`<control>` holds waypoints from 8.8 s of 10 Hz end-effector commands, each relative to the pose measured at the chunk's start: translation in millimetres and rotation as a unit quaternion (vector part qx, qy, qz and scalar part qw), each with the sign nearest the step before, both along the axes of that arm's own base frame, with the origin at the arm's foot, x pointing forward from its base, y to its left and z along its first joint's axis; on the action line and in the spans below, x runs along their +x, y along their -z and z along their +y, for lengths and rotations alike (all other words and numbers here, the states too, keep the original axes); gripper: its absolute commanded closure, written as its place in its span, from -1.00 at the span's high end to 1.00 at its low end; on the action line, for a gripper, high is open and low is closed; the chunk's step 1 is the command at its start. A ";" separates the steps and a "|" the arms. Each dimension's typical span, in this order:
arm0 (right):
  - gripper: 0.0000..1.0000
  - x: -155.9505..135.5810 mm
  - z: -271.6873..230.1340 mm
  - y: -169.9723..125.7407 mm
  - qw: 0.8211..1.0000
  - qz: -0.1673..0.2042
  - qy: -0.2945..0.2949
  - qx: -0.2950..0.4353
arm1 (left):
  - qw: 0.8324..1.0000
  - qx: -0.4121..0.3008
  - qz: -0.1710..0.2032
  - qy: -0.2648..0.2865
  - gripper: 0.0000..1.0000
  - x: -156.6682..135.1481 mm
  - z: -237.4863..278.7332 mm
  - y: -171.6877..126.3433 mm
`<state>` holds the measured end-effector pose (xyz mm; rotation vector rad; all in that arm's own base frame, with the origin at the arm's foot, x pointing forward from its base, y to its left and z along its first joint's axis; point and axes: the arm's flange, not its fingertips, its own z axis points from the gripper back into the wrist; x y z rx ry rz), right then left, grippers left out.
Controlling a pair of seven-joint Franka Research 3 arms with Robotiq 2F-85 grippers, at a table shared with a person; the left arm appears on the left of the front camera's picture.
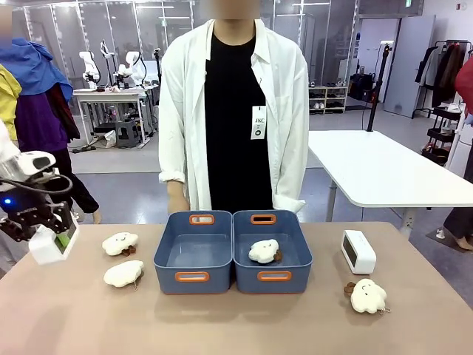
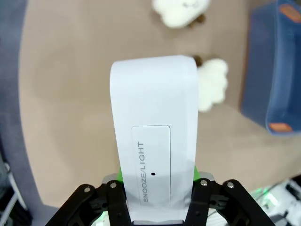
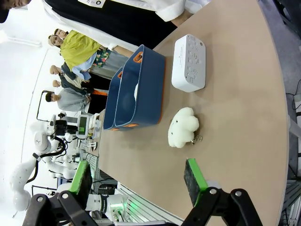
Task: Sort the digital clocks into the basket.
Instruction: Pick up the Digital clock from the table and place it into the empty Plastic storage basket.
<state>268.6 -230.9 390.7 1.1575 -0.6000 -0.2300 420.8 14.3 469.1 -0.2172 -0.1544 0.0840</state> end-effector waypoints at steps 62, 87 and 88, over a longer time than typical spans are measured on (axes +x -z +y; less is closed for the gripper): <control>1.00 -2.0 -0.6 -2.5 1.000 -0.005 -0.005 -0.001 | 0.996 0.067 0.057 0.022 0.01 170.5 -325.2 49.2; 1.00 -2.0 -0.6 -2.5 1.000 -0.005 -0.005 -0.001 | 0.977 -0.141 0.110 0.117 1.00 74.9 -200.4 -45.3; 1.00 -2.0 -0.6 -2.5 1.000 -0.005 -0.005 -0.001 | 0.963 -0.213 0.092 0.135 1.00 60.3 -156.8 -61.0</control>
